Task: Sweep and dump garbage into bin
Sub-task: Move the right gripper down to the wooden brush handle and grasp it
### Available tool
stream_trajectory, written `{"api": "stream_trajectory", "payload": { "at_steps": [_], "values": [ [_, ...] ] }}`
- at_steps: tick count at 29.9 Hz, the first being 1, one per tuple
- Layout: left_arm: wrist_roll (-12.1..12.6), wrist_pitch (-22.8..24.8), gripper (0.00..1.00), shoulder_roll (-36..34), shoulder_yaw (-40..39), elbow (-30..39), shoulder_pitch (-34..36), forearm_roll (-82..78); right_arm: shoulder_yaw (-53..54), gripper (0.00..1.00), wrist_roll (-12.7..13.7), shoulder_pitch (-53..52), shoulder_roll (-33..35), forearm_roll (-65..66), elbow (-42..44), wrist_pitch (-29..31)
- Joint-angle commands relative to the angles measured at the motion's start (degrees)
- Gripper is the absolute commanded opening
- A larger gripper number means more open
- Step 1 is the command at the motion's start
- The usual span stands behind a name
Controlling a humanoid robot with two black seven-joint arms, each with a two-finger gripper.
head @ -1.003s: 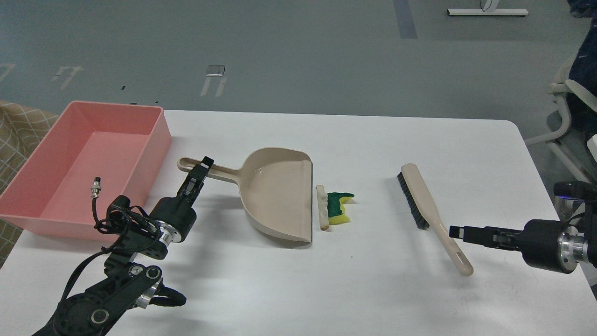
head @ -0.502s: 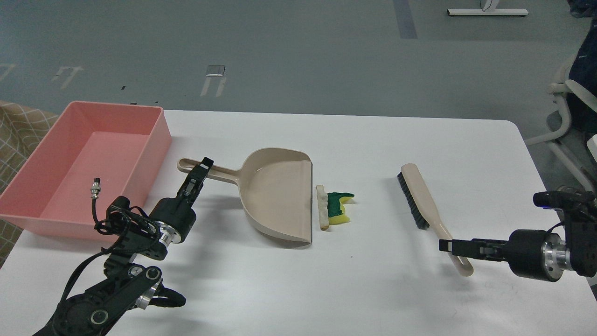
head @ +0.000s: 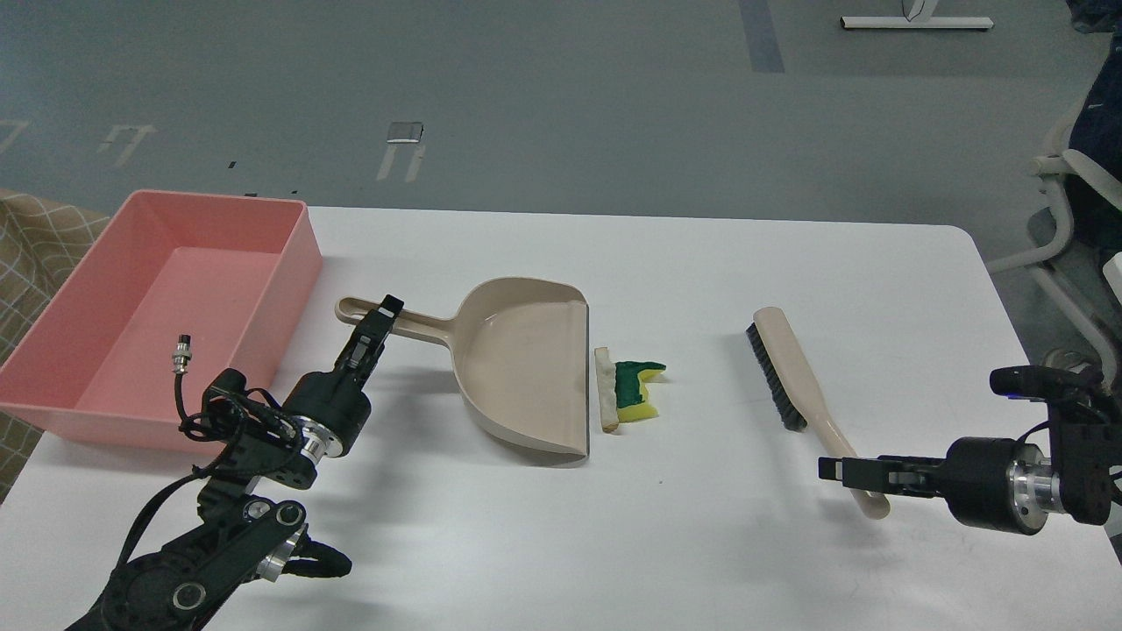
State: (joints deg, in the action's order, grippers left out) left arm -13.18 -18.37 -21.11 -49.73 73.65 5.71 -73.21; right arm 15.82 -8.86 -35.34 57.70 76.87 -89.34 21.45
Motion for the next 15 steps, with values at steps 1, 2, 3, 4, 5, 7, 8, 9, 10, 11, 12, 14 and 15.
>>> {"api": "stream_trajectory", "payload": {
  "at_steps": [1,2,3,4,5,7,8,9,10,11,12,14,15],
  "values": [
    [0.00,0.00,0.00,0.01,-0.02,0.00,0.00,0.00,0.00,0.45,0.07,0.00,-0.13,-0.05,-0.14,0.00],
    [0.00,0.00,0.00,0.01,-0.02,0.00,0.00,0.00,0.00,0.44,0.16,0.01,-0.13,-0.05,-0.14,0.00],
    [0.00,0.00,0.00,0.01,-0.02,-0.09,0.00,0.00,0.00,0.42,0.16,0.01,-0.13,-0.05,-0.14,0.00],
    [0.00,0.00,0.00,0.01,-0.02,0.00,0.00,0.00,0.00,0.40,0.25,0.01,-0.13,-0.05,-0.14,0.00],
    [0.00,0.00,0.00,0.01,-0.02,0.00,0.00,0.00,0.00,0.38,0.33,0.01,-0.13,-0.05,-0.14,0.00],
    [0.00,0.00,0.00,0.01,-0.02,0.00,0.00,0.00,0.00,0.31,0.77,0.01,-0.13,-0.14,-0.14,0.00],
    [0.00,0.00,0.00,0.01,-0.02,-0.09,0.00,0.00,0.00,0.30,0.77,0.01,-0.13,-0.14,-0.14,0.00],
    [0.00,0.00,0.00,-0.07,-0.02,0.00,0.00,0.00,0.09,0.25,0.77,-0.08,-0.13,-0.14,-0.14,0.00],
    [0.00,0.00,0.00,-0.07,-0.02,0.00,0.00,0.00,0.09,0.23,0.77,-0.08,-0.13,-0.14,-0.14,0.00],
    [0.00,0.00,0.00,-0.07,-0.02,0.00,0.00,0.00,0.00,0.22,0.77,-0.08,-0.13,-0.14,-0.14,0.00],
    [0.00,0.00,0.00,-0.07,-0.02,-0.09,0.00,0.00,0.09,0.17,0.77,-0.17,-0.04,-0.14,-0.14,0.00],
    [0.00,0.00,0.00,-0.07,-0.02,-0.09,0.00,0.00,0.09,0.08,0.95,-0.17,-0.13,-0.23,-0.22,0.00],
    [-0.09,0.00,0.00,-0.07,-0.02,-0.09,0.00,0.00,0.09,0.04,0.95,-0.26,-0.04,-0.23,-0.83,0.00]
  ]
}}
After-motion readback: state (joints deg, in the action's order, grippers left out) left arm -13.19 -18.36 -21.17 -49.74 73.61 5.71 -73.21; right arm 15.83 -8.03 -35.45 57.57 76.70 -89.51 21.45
